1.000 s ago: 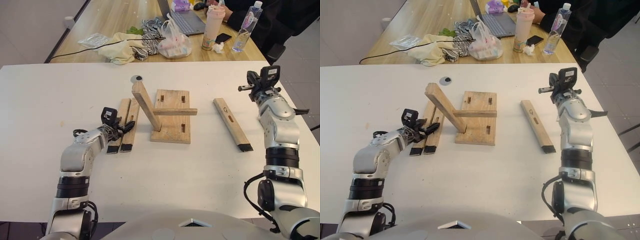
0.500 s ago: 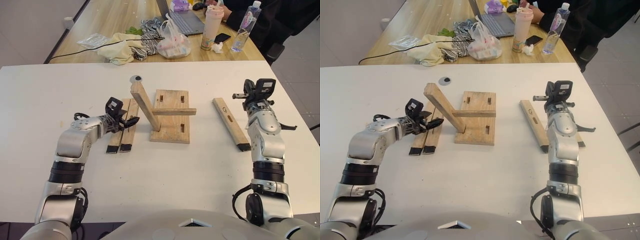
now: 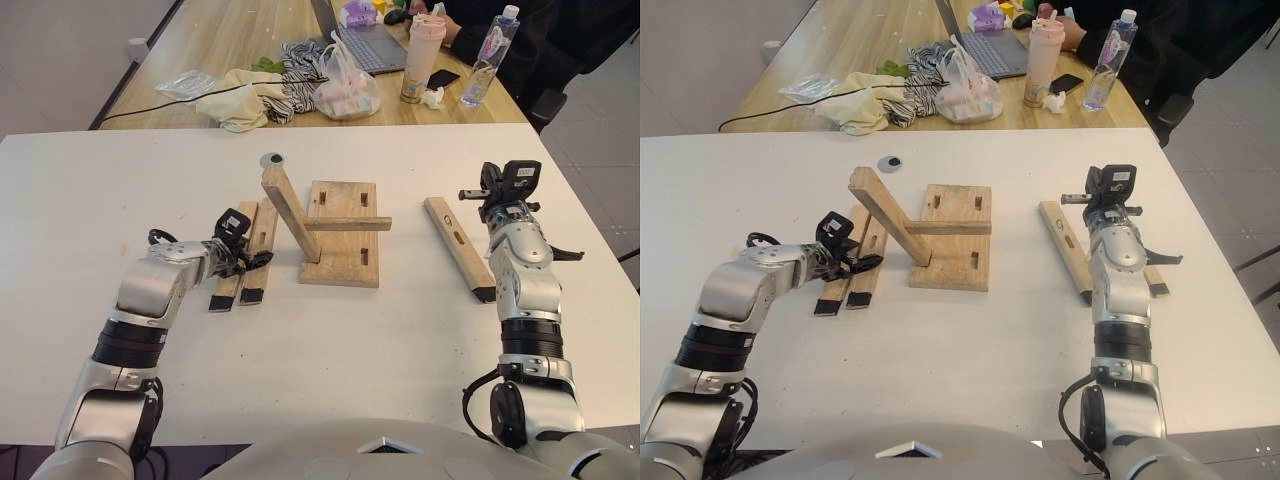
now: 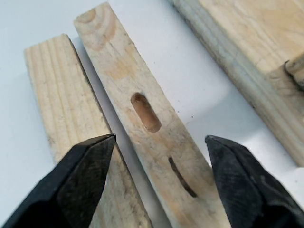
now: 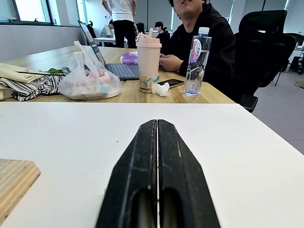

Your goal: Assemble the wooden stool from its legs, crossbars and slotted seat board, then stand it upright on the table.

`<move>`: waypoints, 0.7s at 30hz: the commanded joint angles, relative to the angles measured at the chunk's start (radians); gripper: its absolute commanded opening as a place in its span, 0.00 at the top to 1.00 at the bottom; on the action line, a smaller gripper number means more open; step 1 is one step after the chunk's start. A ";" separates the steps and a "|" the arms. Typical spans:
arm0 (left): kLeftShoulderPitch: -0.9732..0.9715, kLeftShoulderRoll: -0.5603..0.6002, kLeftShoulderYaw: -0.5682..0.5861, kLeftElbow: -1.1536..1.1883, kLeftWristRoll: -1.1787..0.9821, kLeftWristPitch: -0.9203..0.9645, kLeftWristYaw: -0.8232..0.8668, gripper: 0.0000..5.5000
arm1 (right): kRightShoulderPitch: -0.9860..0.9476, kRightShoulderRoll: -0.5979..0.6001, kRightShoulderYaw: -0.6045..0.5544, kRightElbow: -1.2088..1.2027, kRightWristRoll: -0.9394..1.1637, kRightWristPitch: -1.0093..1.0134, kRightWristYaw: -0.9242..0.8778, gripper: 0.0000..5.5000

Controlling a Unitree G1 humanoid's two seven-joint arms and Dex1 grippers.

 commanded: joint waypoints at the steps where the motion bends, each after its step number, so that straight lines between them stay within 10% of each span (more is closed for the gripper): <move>1: -0.006 0.001 -0.056 0.128 0.066 -0.004 0.023 0.37 | -0.044 0.010 -0.007 0.042 0.006 -0.026 -0.011 1.00; 14: -0.135 0.031 -0.012 0.123 0.028 0.050 -0.066 0.37 | -0.043 -0.002 -0.002 0.050 0.004 -0.023 -0.008 1.00; 21: 0.008 0.111 -0.036 0.015 0.031 0.072 -0.098 0.55 | -0.069 0.006 0.001 0.069 -0.003 -0.051 -0.026 1.00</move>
